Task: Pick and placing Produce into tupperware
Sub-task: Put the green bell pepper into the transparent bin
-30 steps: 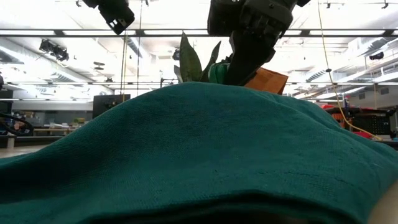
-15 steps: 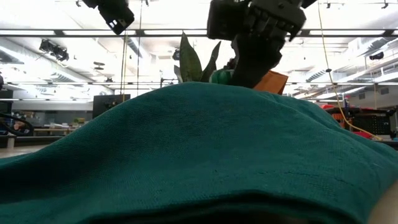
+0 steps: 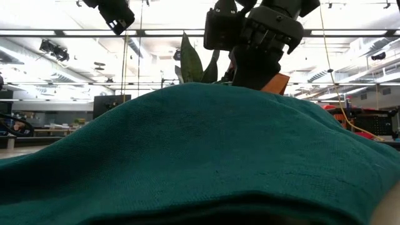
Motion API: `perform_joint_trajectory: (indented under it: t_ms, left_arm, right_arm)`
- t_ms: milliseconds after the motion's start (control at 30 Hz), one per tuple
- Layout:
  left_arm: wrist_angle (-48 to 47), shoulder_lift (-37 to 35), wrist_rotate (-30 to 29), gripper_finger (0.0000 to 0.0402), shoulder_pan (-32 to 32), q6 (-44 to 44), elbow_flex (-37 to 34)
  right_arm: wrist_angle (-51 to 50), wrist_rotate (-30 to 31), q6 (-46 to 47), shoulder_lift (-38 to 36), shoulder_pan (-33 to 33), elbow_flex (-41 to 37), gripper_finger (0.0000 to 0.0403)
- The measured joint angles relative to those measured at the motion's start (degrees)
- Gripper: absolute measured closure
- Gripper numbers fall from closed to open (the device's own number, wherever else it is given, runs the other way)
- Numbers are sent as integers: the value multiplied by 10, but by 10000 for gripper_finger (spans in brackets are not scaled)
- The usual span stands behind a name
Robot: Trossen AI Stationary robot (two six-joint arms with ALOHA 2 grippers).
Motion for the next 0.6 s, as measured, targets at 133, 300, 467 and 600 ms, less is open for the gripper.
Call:
perform_joint_trajectory:
  t_ms: [133,300,467,600]
  left_arm:
    - [2,0,0,291,0,1,0]
    - [1,0,0,291,0,1,0]
    - [1,0,0,291,0,-1,0]
    - [1,0,0,293,0,-2,0]
  right_arm:
    - [-2,-2,-4,6,0,0,242]
    - [1,-12,-3,20,0,0,242]
    - [0,-12,-3,21,0,0,242]
    - [-2,-12,-8,21,0,0,237]
